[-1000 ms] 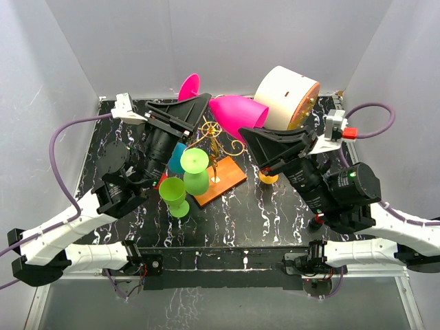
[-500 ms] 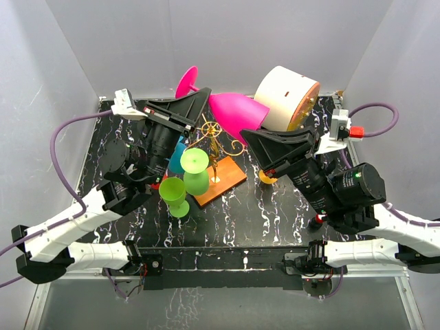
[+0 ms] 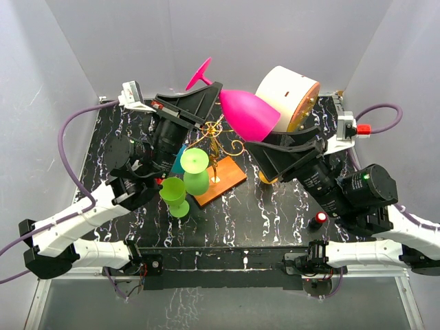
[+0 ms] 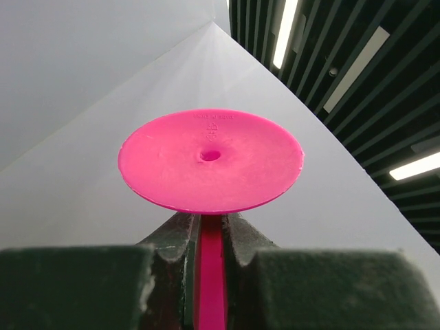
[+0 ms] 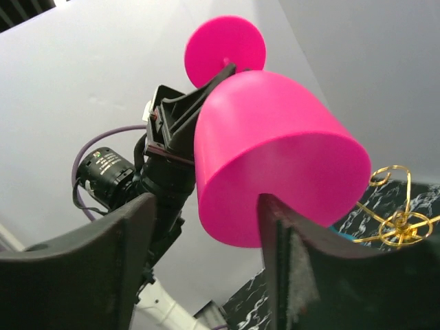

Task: Place the wine glass upside down on the wine glass rack

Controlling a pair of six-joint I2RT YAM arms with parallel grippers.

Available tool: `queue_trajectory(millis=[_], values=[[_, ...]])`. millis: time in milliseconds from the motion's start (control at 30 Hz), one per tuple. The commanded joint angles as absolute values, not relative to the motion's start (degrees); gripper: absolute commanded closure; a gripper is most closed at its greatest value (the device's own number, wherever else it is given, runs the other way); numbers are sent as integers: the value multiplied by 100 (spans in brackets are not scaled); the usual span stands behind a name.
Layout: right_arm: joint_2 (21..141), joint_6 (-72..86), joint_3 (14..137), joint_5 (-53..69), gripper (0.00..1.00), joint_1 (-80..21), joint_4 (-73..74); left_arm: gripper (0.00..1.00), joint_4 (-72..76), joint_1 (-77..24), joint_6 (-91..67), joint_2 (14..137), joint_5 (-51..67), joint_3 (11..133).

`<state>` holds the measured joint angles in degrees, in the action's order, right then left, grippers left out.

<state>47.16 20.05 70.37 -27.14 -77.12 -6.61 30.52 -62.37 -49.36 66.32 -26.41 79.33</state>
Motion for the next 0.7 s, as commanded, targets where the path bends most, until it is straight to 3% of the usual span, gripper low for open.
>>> queue_trajectory(millis=[0, 333, 667], values=[[4447, 2354, 7174, -2857, 32, -7708, -93, 100, 3622, -6249, -4527, 6567, -2283, 8188], [3671, 2967, 7134, -3447, 28, -7703, 1206, 100, 1998, -6249, -3021, 6523, -1620, 9065], [3832, 3322, 7847, -3560, 28, -7706, 2099, 100, 260, -6249, -1856, 6254, -452, 9399]])
